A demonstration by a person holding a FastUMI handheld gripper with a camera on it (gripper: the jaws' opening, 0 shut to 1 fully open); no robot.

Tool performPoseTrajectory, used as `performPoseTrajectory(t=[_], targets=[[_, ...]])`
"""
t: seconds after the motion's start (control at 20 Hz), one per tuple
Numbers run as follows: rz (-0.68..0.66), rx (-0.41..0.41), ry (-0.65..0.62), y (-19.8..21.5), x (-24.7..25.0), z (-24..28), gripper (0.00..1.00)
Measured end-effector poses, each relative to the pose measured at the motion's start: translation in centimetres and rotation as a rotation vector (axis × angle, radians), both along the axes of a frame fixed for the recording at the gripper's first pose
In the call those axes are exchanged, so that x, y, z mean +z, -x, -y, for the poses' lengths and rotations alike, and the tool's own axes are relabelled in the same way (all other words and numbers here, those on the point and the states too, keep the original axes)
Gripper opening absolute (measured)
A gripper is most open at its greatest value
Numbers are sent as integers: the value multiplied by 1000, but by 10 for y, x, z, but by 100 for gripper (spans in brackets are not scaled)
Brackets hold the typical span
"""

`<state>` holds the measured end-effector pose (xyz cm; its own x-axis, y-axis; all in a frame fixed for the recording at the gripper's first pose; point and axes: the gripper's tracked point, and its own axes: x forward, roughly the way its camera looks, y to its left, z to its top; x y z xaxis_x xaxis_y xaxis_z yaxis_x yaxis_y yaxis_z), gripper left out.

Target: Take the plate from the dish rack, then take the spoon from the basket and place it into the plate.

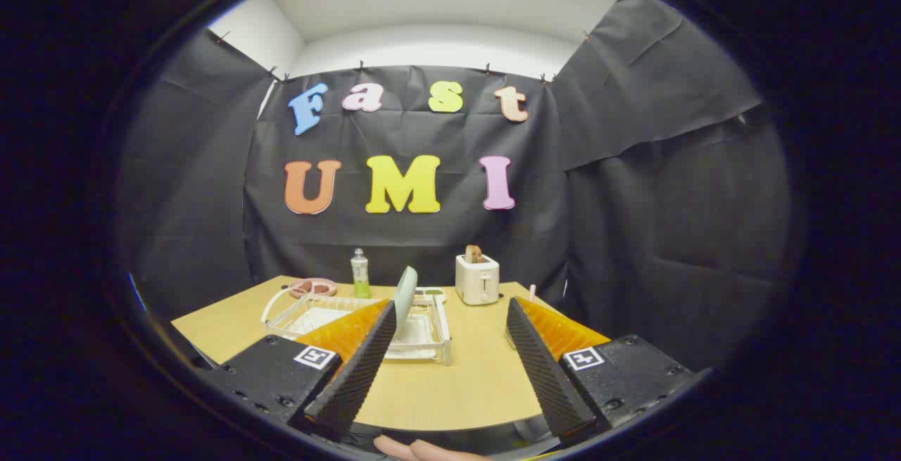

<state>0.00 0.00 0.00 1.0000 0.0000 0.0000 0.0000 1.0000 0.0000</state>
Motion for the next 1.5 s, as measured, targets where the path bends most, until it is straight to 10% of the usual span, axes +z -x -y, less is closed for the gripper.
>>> performPoseTrajectory(t=[0.8, 1.5], targets=[[-58, -9, 27, -29, 4, 4, 100], [-326, 59, 199, -202, 75, -84, 100]])
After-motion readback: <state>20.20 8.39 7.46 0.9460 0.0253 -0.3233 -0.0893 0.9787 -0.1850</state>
